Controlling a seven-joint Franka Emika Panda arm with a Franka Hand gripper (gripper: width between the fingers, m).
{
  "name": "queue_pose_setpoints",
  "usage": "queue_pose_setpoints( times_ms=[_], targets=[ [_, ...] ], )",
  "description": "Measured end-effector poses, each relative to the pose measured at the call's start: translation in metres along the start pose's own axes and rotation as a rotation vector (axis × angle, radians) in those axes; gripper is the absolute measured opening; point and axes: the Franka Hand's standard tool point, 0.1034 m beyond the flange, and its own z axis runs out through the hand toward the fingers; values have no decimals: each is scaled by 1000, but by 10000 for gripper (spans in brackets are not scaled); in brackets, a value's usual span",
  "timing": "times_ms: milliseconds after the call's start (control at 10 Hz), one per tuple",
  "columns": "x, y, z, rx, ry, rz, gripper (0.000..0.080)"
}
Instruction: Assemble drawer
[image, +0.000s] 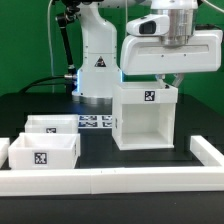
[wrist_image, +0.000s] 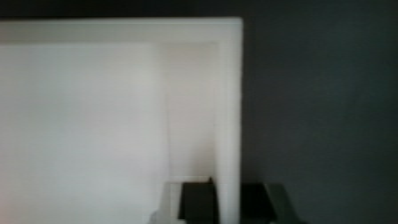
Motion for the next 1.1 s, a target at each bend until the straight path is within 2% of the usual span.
queue_pose_setpoints(
  times_ms=[400,700,1100],
  targets=[
    [54,10,-4,13,48,-14,38],
    [82,11,-5,19,78,-22,38],
    [110,9,-7,27,109,-34,38]
  ],
)
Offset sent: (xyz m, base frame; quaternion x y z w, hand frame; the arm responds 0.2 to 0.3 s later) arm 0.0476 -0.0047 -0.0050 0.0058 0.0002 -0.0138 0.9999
